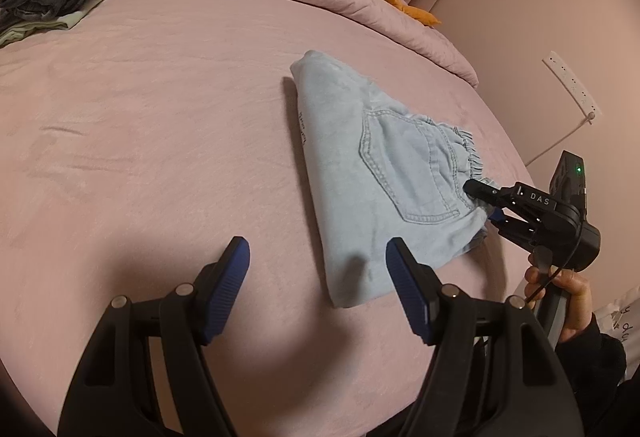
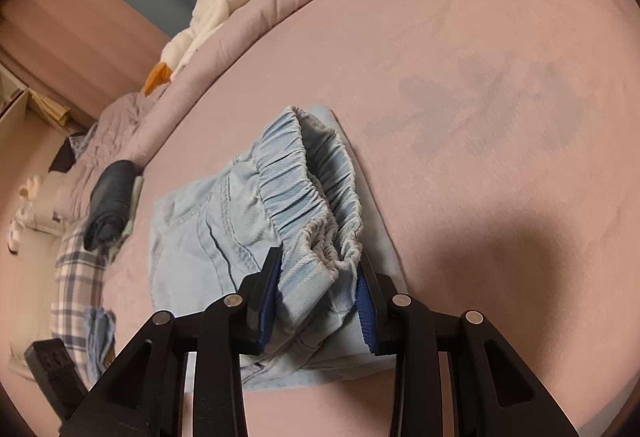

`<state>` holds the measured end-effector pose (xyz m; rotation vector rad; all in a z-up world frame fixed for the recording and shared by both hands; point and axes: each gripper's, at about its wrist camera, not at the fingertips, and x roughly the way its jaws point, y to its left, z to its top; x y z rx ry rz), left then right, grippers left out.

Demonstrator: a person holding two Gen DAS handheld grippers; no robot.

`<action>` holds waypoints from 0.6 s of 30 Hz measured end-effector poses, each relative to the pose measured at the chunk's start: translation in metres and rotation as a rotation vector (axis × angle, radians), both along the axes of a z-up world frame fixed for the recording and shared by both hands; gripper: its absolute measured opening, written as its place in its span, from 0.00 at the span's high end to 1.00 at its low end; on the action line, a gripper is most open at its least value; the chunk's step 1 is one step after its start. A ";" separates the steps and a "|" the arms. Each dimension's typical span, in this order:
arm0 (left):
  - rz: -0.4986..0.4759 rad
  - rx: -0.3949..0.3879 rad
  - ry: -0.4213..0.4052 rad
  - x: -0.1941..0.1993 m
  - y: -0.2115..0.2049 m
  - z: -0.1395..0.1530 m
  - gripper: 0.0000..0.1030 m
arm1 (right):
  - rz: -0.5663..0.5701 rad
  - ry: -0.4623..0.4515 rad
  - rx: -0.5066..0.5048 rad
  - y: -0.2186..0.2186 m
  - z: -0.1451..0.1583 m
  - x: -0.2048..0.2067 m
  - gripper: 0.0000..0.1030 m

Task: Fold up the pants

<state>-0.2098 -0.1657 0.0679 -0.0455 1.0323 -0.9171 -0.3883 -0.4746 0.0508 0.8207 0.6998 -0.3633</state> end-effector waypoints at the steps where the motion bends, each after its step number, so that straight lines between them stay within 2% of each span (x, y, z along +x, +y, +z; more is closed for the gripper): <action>1: -0.003 0.002 -0.002 0.000 -0.001 0.000 0.32 | 0.000 0.002 -0.004 0.000 0.001 -0.001 0.67; 3: -0.004 0.002 -0.003 0.000 -0.002 0.000 0.32 | -0.004 0.012 -0.028 0.001 0.006 -0.002 0.62; 5: -0.005 0.000 -0.004 0.001 -0.003 0.000 0.32 | -0.026 0.027 -0.096 0.004 0.016 -0.004 0.56; 9: -0.004 -0.012 -0.010 0.004 -0.005 0.001 0.33 | -0.044 0.023 -0.260 0.015 0.040 -0.009 0.54; 15: -0.016 -0.025 -0.052 0.008 -0.016 0.011 0.34 | 0.126 0.008 -0.464 0.049 0.054 0.009 0.56; 16: -0.019 -0.031 -0.066 0.009 -0.019 0.014 0.34 | 0.152 0.018 -0.475 0.053 0.051 0.013 0.58; 18: -0.023 -0.042 -0.089 0.013 -0.024 0.020 0.41 | 0.182 0.035 -0.470 0.055 0.045 0.018 0.63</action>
